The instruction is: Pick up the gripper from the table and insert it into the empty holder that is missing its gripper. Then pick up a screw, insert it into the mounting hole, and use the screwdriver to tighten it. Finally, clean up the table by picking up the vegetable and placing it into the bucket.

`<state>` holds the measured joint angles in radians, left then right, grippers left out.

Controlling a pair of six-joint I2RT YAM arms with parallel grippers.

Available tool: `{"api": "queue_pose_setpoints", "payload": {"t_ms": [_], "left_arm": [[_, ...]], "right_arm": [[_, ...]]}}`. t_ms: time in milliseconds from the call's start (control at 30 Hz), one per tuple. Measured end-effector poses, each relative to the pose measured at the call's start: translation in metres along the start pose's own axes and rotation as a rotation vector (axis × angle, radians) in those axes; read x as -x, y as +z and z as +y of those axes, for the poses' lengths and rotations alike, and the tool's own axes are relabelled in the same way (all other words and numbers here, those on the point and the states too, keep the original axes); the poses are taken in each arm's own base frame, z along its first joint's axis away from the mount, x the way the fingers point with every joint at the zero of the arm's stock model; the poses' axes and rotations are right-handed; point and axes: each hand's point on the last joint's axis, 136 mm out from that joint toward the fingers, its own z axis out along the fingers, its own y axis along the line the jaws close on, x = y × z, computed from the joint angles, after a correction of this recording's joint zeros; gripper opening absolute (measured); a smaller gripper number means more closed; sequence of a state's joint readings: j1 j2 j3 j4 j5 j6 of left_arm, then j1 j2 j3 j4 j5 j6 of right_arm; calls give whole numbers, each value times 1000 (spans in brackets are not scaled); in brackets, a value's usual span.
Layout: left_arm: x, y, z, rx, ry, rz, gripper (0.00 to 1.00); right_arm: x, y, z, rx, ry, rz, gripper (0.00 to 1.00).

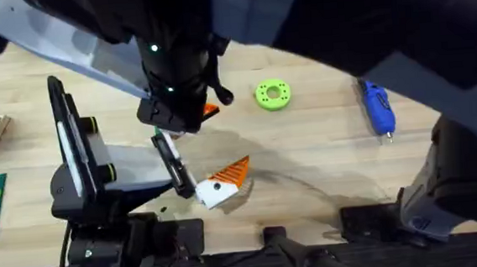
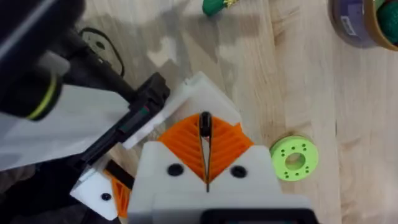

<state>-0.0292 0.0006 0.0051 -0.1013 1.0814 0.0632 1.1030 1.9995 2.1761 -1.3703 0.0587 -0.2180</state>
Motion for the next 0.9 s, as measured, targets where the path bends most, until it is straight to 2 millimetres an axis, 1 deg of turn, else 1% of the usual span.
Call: {"api": "queue_pose_setpoints", "payload": {"t_ms": [133,567,900], "left_arm": [[0,0,0,0,-5,0,986],[0,0,0,0,-7,0,986],[0,0,0,0,-7,0,988]], "right_arm": [[0,4,0,1,0,7,5],[5,4,-1,-3,1,-13,5],[6,4,-1,-3,0,-13,5]]}}
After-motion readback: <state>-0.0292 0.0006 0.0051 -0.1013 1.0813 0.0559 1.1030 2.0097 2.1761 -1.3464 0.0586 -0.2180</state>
